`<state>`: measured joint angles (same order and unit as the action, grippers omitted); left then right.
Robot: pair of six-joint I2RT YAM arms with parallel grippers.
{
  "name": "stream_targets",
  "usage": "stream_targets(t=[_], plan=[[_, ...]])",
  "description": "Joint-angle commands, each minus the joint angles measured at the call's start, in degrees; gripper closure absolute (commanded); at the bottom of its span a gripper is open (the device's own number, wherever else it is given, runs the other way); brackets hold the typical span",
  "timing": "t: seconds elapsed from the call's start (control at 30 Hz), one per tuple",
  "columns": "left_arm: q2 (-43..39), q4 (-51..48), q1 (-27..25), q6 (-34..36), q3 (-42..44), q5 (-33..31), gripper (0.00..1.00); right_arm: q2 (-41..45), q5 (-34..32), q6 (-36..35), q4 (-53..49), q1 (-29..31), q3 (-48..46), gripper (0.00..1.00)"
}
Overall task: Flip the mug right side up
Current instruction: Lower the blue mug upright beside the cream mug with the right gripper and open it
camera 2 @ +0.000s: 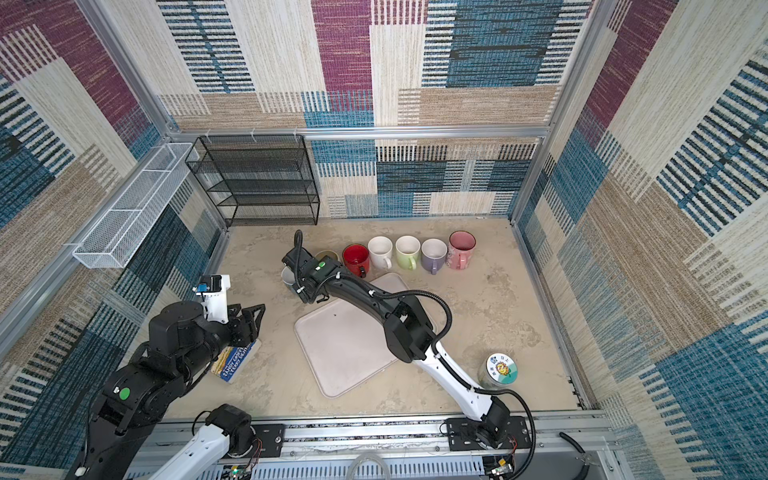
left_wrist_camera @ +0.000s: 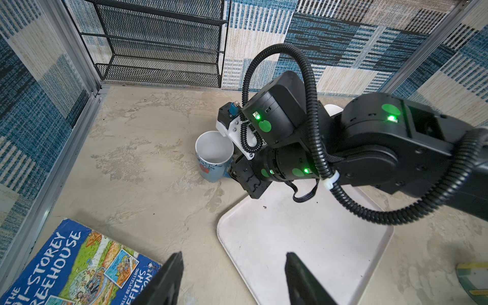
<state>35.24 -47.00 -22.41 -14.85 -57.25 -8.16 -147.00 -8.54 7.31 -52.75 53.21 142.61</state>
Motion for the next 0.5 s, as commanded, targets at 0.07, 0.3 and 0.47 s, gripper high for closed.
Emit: stream_targets(t=[0.07, 0.3, 0.47], plan=[[0.22, -0.02, 0.02, 1.14, -0.01, 0.49, 0.34, 2.03, -0.42, -0.25, 2.54, -0.04, 0.44, 0.51], [0.33, -0.02, 0.02, 0.89, 0.22, -1.60, 0.34, 6.14, -1.57, -1.83, 5.31, -0.04, -2.35, 0.37], [1.25, 0.43, 0.00, 0.39, 0.56, -2.34, 0.34, 14.23, -1.70, -2.80, 13.10, -0.04, -12.85, 0.27]])
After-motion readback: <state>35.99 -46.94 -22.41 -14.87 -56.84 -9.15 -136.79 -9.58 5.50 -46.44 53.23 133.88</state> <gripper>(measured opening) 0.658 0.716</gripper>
